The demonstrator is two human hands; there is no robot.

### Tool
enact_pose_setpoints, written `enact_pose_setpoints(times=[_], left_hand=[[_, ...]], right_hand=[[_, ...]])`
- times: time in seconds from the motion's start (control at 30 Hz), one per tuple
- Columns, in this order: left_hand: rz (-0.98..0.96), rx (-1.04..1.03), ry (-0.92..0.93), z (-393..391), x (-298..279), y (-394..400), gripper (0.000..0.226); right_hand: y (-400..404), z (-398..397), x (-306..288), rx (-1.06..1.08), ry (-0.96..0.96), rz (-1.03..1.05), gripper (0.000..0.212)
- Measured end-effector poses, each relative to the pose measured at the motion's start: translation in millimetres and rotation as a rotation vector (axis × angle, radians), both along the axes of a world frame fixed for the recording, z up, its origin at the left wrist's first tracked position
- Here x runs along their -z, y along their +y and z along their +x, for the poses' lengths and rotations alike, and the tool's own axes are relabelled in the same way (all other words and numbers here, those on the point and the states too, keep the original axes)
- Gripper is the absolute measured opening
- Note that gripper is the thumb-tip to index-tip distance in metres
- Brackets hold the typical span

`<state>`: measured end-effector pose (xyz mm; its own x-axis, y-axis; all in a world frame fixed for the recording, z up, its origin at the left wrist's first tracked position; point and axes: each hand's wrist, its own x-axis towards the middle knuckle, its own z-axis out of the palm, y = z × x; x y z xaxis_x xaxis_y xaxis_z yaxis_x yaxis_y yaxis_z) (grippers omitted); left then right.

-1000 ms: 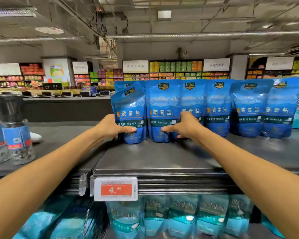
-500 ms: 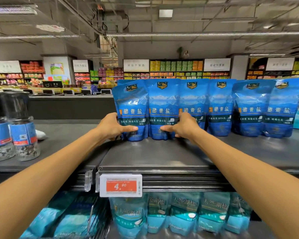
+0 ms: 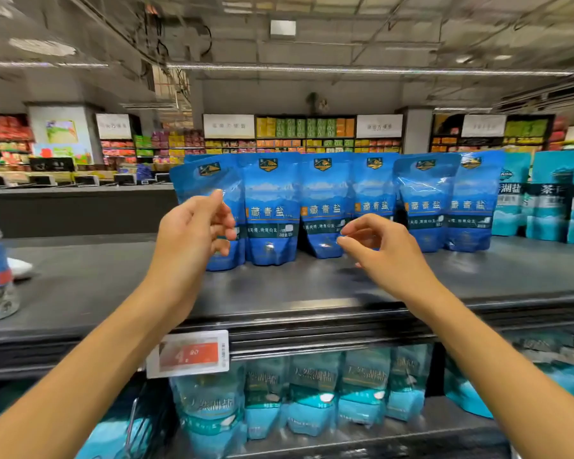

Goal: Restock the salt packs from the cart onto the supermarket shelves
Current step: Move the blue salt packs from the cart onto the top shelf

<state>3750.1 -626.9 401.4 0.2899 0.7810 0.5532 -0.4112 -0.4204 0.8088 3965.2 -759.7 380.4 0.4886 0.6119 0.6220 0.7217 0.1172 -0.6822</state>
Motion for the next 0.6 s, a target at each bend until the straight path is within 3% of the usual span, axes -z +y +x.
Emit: enact_pose_setpoints(times=[0.23,0.6], left_hand=[[0.163,0.305,0.103,72,32,-94,0.024],[0.013,0.895,0.429,240,177,-263,0.026]], right_hand=[[-123,26,41,-0.025,0.084,0.162,0.011],[-345,64,166,0.591,0.292,0.239,0.008]])
